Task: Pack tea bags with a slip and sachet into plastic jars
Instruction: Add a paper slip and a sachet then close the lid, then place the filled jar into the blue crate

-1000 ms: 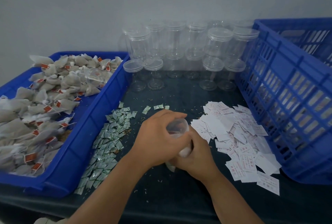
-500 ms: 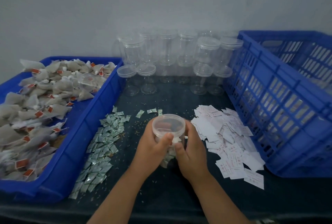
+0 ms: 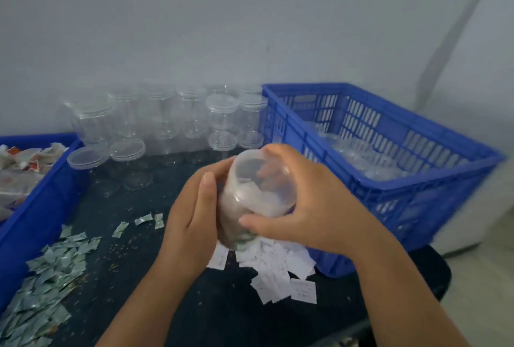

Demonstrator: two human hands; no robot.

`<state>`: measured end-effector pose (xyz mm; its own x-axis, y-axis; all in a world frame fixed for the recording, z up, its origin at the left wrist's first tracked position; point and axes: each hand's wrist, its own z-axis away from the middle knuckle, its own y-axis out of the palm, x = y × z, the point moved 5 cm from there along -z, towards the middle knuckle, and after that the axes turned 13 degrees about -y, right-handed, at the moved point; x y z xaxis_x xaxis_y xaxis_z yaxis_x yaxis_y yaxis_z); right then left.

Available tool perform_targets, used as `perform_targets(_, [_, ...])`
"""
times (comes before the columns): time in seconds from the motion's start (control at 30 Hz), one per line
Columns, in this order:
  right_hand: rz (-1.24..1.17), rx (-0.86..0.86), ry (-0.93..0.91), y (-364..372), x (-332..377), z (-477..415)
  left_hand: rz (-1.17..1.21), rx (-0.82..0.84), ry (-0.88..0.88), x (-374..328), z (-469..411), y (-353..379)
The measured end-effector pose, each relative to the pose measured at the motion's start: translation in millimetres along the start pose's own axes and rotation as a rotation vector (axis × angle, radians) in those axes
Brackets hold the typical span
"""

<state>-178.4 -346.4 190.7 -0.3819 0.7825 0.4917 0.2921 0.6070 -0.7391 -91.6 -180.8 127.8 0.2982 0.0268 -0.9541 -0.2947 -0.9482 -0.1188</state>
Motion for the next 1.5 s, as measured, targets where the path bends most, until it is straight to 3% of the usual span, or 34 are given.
perform_targets(0.1, [0.047,-0.219,0.005,-67.6,-5.1,1.3,-0.073,0.012,-0.017,-8.3,-32.8,27.5])
perform_targets(0.2, [0.176,-0.386,0.057,-127.4,-26.8,-9.1,-0.179,0.18,-0.021,-1.9,-49.3,68.9])
perform_targets(0.27, [0.272,-0.391,0.175,-159.2,-55.0,-22.5,-0.253,0.293,-0.01,10.6,-51.0,97.6])
perform_targets(0.4, [0.427,-0.161,0.44,-194.5,-133.0,-66.5,-0.324,0.402,-0.021,39.0,-50.8,138.8])
perform_targets(0.6, [0.664,0.173,0.562,-177.3,-236.9,-129.6,-0.243,0.454,-0.034,67.3,-66.3,163.1])
perform_targets(1.0, [0.618,0.069,0.65,-122.0,-372.8,-143.1,-0.084,0.496,-0.106,93.4,-98.8,161.0])
perform_targets(1.13, [0.539,0.131,0.714,-98.5,-398.8,-129.1,-0.061,0.468,-0.112,93.4,-100.3,165.0])
perform_targets(1.3, [0.597,0.354,0.834,-80.8,-410.3,-123.2,-0.052,0.448,-0.103,96.0,-96.4,169.6])
perform_targets(1.43, [0.661,0.527,0.815,-83.6,-381.3,-136.1,-0.07,0.456,-0.101,93.7,-95.9,166.4])
perform_targets(1.5, [0.732,0.557,0.718,-93.0,-346.2,-155.6,-0.1,0.448,-0.083,91.5,-94.8,165.0])
